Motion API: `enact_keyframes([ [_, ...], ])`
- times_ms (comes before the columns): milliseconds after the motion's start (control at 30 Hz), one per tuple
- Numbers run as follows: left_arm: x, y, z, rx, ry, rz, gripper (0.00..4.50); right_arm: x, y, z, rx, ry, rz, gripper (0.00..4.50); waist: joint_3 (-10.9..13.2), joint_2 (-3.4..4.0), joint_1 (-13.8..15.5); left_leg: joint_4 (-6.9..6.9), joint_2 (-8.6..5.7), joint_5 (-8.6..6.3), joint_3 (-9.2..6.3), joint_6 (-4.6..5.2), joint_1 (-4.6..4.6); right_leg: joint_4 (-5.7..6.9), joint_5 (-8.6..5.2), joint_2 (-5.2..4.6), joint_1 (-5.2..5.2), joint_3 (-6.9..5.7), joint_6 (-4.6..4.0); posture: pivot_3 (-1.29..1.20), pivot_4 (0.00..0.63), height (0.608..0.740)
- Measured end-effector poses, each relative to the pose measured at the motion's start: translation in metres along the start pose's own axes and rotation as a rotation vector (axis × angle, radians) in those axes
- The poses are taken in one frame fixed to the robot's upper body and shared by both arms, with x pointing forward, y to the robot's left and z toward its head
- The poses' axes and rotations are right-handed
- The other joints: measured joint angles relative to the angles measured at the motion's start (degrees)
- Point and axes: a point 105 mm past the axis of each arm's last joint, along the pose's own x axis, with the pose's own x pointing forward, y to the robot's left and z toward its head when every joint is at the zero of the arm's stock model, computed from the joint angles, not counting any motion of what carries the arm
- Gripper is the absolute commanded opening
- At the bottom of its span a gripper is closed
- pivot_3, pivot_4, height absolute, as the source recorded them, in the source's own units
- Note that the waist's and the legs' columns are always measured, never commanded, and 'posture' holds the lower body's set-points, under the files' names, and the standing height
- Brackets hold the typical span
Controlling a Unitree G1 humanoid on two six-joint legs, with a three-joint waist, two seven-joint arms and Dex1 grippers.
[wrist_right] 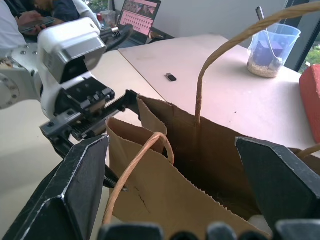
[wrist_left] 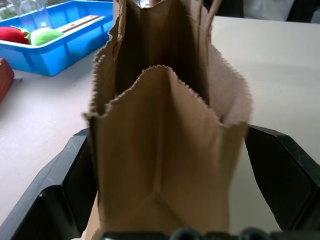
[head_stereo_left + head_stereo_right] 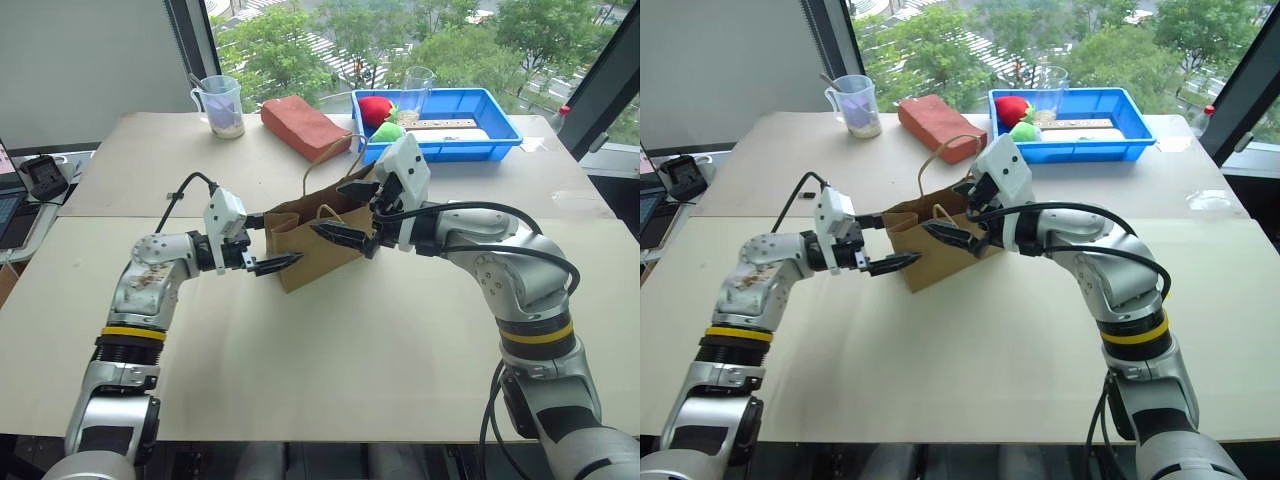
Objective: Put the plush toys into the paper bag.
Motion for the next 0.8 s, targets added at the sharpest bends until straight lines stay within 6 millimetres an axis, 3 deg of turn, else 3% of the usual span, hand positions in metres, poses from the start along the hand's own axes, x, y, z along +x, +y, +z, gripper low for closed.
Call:
enact_keyframes([
  [33,0.003,0.000,-0.002,-0.007,-0.008,0.011,4.50,0.000,0.000,0.004,-0.012,-0.005,0.003,4.45,0.00,0.00,-0.02,0.00,0.00,0.00,0.00,0.00,0.00,0.00,0.00,0.00,-0.01,0.00,0.00,0.00,0.150,0.740],
  [133,0.006,0.001,-0.006,-0.026,-0.022,0.030,3.72,-0.002,0.001,0.012,-0.043,-0.007,0.012,4.50,0.00,0.00,-0.05,0.00,0.00,0.00,0.00,0.00,0.01,0.01,0.00,0.00,-0.01,0.00,0.00,0.00,0.150,0.740],
  [400,0.004,0.002,-0.005,-0.039,-0.041,0.029,0.04,-0.009,0.007,0.017,-0.047,-0.009,0.061,4.50,0.00,0.00,-0.01,0.00,0.00,0.00,0.00,0.00,-0.01,-0.01,0.00,0.00,0.01,0.00,0.00,0.00,0.150,0.740],
  [667,0.007,0.003,-0.004,-0.080,-0.046,0.009,0.04,-0.042,0.029,0.047,-0.125,-0.056,0.194,4.50,0.00,-0.01,0.14,0.00,0.00,-0.01,-0.01,0.02,-0.02,-0.03,0.00,0.00,0.03,-0.02,0.00,0.00,0.150,0.740],
  [800,0.009,0.004,0.002,-0.077,-0.052,-0.027,0.04,-0.058,0.024,0.056,-0.129,-0.048,0.186,4.50,0.01,-0.02,0.13,0.02,0.00,-0.01,0.00,0.02,-0.02,-0.02,0.00,0.00,0.03,-0.02,0.00,0.00,0.150,0.740],
])
